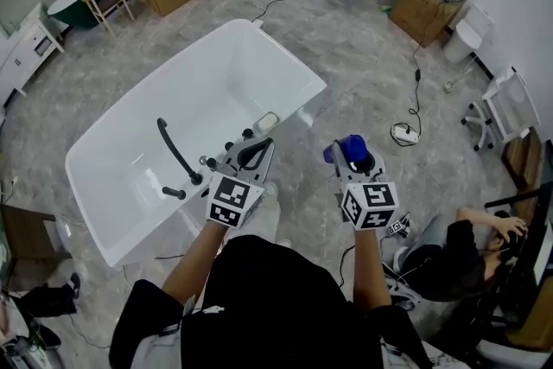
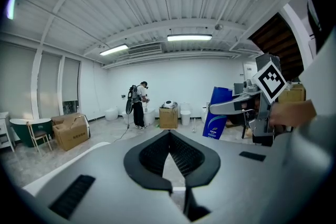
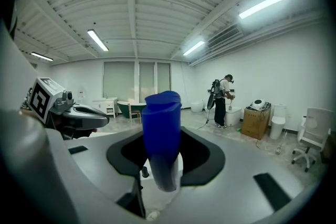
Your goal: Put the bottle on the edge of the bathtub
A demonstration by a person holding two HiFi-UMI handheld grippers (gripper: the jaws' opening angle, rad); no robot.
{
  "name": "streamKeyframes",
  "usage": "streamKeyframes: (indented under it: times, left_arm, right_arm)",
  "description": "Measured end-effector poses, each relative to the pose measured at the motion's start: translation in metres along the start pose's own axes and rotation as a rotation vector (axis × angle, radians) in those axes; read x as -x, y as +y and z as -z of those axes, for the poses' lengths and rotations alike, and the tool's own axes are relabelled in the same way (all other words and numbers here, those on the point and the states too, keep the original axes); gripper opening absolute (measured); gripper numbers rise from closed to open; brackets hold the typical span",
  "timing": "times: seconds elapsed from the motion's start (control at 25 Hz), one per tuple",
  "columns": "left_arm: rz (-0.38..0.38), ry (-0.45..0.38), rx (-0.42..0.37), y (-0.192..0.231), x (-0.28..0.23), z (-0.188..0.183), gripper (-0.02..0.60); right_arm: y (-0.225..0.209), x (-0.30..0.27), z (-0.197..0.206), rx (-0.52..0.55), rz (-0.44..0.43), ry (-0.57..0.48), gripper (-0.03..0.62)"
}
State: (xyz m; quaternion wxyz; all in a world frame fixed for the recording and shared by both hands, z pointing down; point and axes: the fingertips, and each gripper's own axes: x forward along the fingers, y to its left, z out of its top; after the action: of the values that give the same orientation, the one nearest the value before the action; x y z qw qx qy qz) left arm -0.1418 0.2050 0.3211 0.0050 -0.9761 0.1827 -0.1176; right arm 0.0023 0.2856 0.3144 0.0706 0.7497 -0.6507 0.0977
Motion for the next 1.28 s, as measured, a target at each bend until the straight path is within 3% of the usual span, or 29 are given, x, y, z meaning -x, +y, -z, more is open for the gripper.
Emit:
streamKeyframes:
  times: [0.52, 1.28]
  left_arm:
    - [-0.009, 0.008, 0.035, 0.053, -0.09, -0.012, 0.014]
    - [-0.069, 0.036, 0.058, 0.197, -0.214, -0.032, 0.014]
  right_arm:
    - [-0.048, -0.099, -0.018, 0.011, -0.047, 0.024, 0.161]
    - [-0.086, -0.293, -0.064, 0.016, -0.127, 0.062, 0.161]
